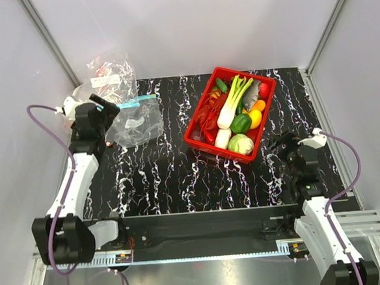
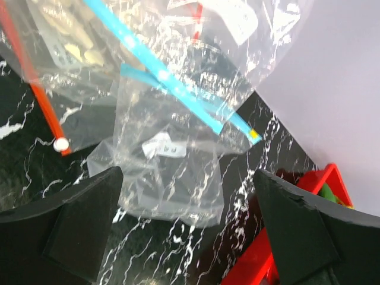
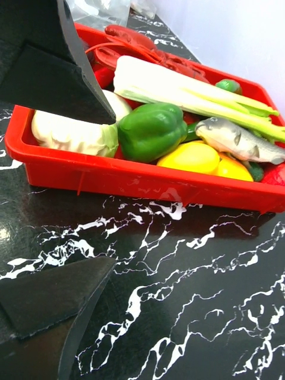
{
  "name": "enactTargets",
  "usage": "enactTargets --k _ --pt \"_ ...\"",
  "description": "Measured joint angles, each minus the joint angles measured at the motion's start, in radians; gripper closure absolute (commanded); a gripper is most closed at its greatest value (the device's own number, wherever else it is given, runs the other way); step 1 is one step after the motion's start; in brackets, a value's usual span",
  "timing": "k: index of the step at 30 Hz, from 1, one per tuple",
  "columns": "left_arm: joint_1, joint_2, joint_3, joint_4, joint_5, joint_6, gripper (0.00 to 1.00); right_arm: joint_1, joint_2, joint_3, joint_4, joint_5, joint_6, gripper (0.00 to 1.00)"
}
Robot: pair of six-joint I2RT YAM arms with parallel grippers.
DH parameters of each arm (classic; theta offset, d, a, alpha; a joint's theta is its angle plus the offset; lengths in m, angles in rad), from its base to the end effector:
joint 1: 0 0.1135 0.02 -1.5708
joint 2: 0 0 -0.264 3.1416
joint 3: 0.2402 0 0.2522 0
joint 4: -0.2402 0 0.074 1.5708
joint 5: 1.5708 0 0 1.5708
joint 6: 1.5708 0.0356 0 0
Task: Place the food in the zip-top bag and seal the zipper
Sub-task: Pick up the zipper food storage bag at the corner of the board.
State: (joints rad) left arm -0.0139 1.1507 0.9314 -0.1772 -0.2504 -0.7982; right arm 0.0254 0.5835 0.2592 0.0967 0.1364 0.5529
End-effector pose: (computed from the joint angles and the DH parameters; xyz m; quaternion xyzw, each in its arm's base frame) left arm 0.2646 0.0051 0.3179 -0.3796 0.7369 -0.1216 0.5460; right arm 0.1575 -0.0008 0.2131 0.2446 0.7429 0.1259 0.6102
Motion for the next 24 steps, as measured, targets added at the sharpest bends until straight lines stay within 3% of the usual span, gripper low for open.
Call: enactTargets --k 7,17,24 --pt "0.067 0.141 0.109 0.009 0.010 -0.020 0.05 0.000 0.008 0.000 0.004 -0.007 0.000 0.00" --pt "0.111 0.399 0.142 0.111 0.060 -0.023 0.14 0.000 -0.024 0.000 0.004 -0.008 0.000 0.00" --pt "0.122 0.602 0.280 0.181 0.063 0.002 0.20 0.000 -0.032 0.000 0.004 -0.017 -0.001 0.00"
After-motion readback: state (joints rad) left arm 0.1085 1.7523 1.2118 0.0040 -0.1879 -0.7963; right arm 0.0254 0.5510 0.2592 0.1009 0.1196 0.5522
